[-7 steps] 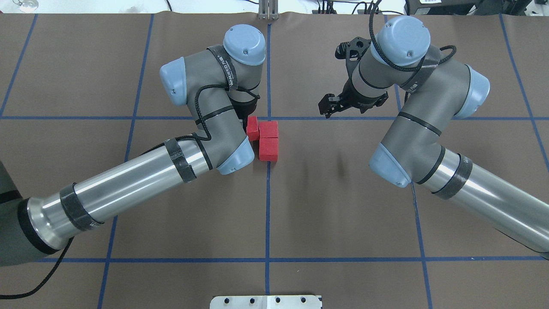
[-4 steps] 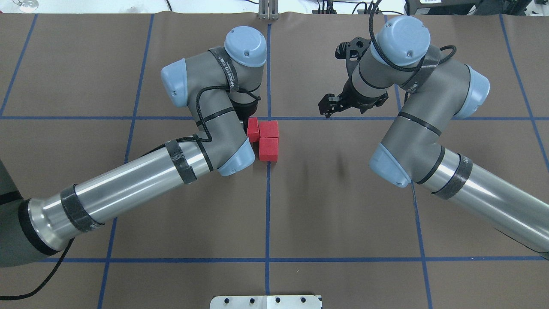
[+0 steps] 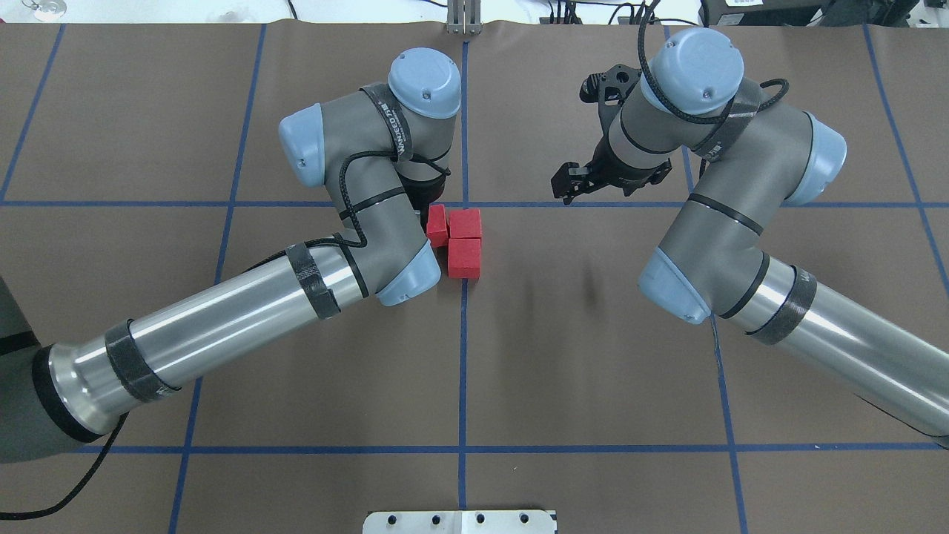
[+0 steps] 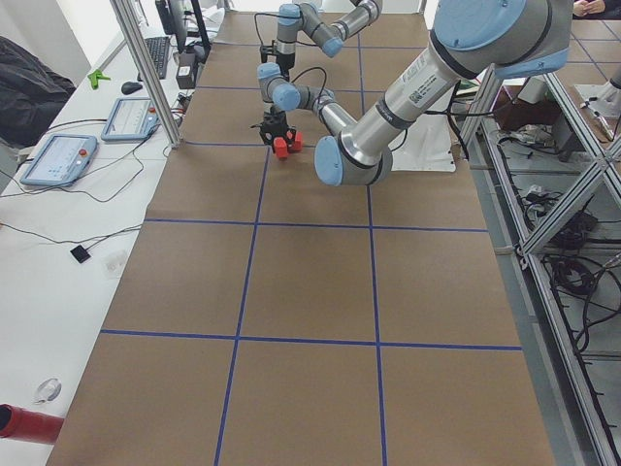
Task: Form red blocks into L shape at center
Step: 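Lower the red cube with the left gripper beside the farther placed cube and adjust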
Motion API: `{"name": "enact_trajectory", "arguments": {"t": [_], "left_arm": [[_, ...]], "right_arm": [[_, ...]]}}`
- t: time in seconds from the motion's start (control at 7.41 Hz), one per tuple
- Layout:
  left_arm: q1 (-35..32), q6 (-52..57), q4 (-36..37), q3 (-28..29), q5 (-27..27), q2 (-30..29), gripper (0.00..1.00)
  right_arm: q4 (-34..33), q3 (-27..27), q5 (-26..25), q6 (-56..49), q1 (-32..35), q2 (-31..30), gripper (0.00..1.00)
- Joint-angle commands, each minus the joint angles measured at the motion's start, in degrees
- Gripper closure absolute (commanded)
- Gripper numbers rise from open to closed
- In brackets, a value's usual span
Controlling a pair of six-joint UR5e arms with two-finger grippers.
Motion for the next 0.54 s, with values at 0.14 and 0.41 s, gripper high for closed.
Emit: {"name": "enact_trajectory", "arguments": {"t": [0.14, 0.41], "left_arm": [[0.0, 0.0, 0.0, 0.0, 0.0, 0.0, 0.97], [0.1, 0.0, 0.0, 0.0, 0.0, 0.0, 0.96]], "right_arm": [[0.0, -0.3, 0.1, 0.0, 0.0, -0.1, 0.01], [0.0, -0.4, 0.1, 0.0, 0.0, -0.1, 0.01]]}}
